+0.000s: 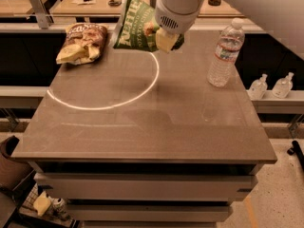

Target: Move green jalapeno chip bag near brown chip bag

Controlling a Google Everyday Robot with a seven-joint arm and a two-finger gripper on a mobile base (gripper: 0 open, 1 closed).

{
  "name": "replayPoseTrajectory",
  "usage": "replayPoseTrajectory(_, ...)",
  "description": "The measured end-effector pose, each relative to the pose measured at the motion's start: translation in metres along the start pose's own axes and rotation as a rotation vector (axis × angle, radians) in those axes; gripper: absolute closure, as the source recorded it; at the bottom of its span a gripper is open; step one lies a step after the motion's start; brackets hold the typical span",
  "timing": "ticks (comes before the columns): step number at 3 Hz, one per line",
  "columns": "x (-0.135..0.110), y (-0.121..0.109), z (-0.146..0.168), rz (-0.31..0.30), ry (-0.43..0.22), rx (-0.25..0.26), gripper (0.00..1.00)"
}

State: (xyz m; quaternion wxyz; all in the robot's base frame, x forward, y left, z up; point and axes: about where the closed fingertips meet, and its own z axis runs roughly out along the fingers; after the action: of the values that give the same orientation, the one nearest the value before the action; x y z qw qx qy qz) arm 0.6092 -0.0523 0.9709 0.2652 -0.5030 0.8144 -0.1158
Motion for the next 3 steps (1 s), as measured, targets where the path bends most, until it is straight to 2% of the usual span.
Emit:
replayPoseTrajectory(1,-0.020,-0.011,0.011,-0.044,0.009,0.031,1.00)
replayPoseTrajectory(2,-0.044,-0.026,0.031,-0.057,0.029,0.064,1.00)
replayPoseTrajectory(3,-0.063,-0.038,0.053,-0.037,0.035,0.080,1.00)
